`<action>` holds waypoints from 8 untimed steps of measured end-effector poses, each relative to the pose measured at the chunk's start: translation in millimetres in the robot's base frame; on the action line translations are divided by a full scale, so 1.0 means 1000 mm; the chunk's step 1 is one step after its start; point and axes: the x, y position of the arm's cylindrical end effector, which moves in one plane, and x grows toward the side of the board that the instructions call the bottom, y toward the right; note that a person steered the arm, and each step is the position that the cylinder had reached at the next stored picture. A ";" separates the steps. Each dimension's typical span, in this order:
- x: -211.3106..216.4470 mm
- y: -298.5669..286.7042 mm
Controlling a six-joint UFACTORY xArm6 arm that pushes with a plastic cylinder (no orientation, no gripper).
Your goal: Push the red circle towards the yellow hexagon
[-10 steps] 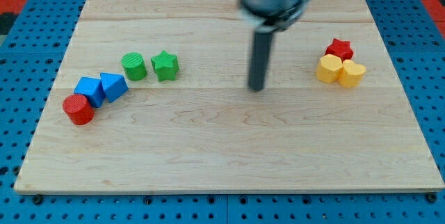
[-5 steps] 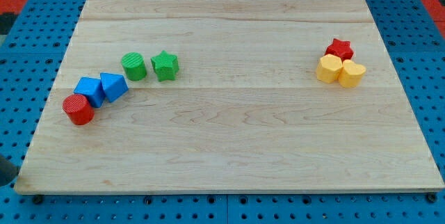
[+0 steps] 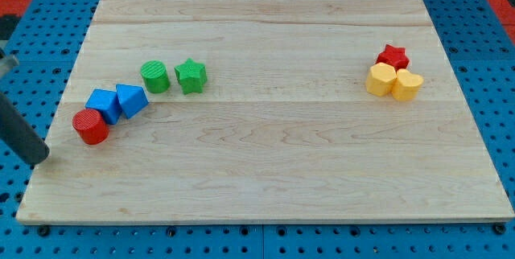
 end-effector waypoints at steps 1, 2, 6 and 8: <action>-0.024 0.065; -0.040 0.150; -0.092 0.235; -0.096 0.406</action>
